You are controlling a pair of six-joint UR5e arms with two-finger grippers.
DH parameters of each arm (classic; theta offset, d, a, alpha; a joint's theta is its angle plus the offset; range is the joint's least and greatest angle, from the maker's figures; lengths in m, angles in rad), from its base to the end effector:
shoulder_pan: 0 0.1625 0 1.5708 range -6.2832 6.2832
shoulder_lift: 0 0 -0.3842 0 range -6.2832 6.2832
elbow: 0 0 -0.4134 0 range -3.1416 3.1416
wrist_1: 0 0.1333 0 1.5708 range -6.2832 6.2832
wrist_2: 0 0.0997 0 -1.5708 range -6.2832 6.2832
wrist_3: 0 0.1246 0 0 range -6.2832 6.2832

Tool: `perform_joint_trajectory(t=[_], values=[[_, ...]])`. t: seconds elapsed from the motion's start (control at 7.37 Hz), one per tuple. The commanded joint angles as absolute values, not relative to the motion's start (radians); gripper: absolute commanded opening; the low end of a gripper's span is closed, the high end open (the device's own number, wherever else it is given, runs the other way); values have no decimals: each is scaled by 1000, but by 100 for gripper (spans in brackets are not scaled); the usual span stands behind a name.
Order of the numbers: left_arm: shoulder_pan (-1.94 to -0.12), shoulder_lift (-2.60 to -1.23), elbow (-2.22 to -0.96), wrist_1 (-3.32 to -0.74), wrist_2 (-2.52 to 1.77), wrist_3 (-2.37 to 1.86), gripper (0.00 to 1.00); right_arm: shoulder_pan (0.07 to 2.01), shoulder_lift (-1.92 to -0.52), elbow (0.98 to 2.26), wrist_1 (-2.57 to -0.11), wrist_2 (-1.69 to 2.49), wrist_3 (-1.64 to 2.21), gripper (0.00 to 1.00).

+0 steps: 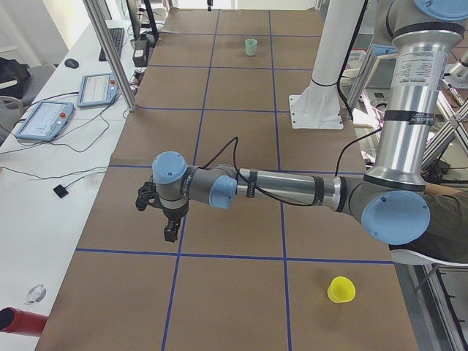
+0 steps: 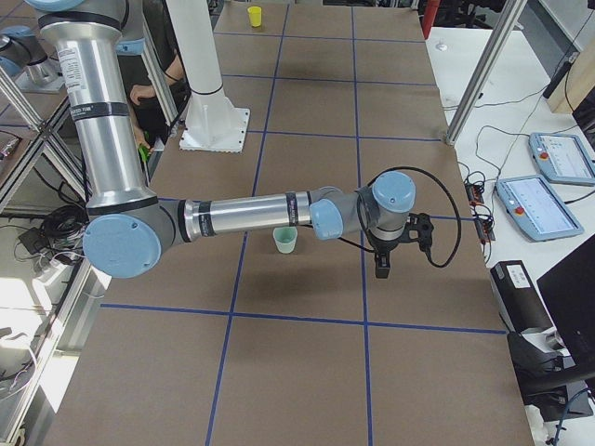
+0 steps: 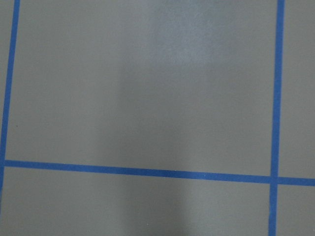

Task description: Transfer and stack yellow cup on green cup

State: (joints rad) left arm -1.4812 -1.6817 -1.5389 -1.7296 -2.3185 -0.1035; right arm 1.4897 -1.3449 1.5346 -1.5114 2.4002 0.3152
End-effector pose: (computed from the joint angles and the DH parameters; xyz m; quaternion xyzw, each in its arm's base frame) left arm 0.0029 -0.5751 0.5770 0.0750 0.3716 0.0369 0.9246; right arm -0.0081 -0.6108 0.5160 0.0328 -0.4144 0.0563 0.9078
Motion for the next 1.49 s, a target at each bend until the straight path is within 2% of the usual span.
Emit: perform_joint_trajectory(t=[0.0, 1.36], values=[[-1462, -1672, -1552, -1727, -2327, -126, 100, 1538, -1334, 1555, -1577, 2410, 313, 99], [-1450, -1579, -1543, -1794, -2382, -118, 100, 1539, -1459, 1615, -1563, 2411, 314, 99]])
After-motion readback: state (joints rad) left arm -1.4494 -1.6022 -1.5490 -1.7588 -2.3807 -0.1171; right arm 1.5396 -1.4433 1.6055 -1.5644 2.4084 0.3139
